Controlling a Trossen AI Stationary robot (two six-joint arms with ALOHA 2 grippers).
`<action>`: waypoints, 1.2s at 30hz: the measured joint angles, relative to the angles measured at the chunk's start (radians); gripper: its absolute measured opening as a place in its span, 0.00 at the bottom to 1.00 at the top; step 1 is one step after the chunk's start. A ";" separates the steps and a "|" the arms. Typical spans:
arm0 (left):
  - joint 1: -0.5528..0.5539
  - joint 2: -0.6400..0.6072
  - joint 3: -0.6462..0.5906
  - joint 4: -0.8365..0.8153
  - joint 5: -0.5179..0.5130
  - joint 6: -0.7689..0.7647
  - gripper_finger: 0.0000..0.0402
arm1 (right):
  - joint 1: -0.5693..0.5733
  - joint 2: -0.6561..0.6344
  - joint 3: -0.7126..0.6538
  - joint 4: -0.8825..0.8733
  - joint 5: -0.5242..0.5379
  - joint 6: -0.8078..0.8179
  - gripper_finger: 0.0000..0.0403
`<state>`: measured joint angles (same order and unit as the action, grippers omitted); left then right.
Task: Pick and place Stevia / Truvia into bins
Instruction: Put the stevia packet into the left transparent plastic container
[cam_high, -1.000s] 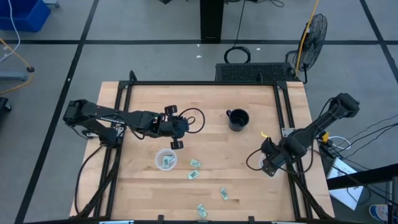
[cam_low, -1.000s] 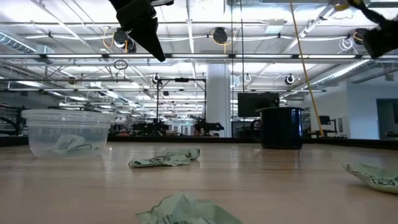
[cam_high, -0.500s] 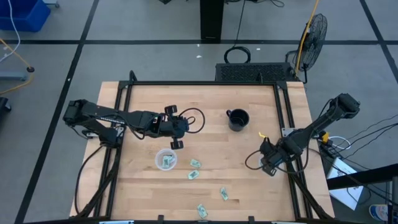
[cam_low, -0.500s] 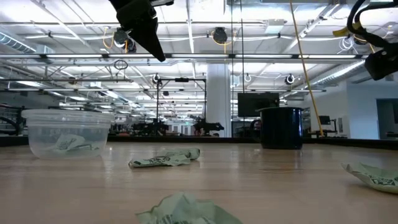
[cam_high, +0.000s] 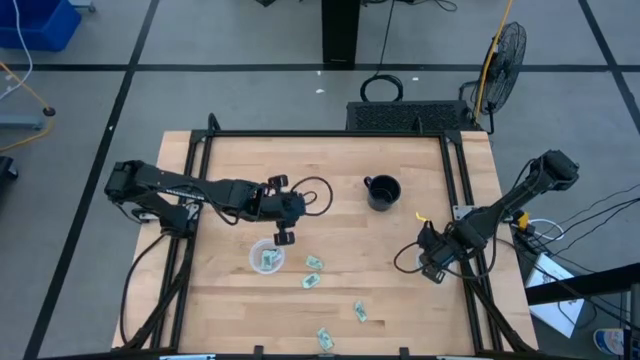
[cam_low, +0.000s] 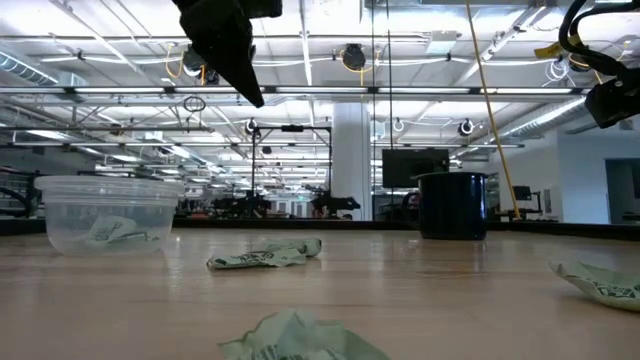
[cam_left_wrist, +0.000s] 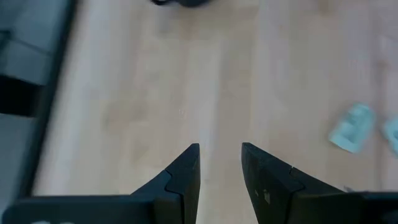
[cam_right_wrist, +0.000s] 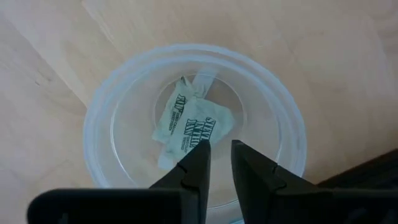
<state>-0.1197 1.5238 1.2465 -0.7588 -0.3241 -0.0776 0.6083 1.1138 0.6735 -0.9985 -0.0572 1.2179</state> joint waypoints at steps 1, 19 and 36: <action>-0.004 0.010 0.000 0.001 0.028 0.009 0.31 | 0.000 -0.005 0.000 0.000 -0.012 -0.002 0.14; -0.073 0.362 0.000 0.163 0.365 0.108 0.31 | -0.020 -0.242 0.021 0.019 0.111 -0.074 0.11; -0.040 0.406 0.000 0.255 0.428 0.120 0.31 | -0.020 -0.304 -0.063 0.657 0.607 -0.663 0.11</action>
<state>-0.1598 1.9297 1.2461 -0.5040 0.1034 0.0424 0.5883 0.8097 0.6106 -0.3414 0.5500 0.5544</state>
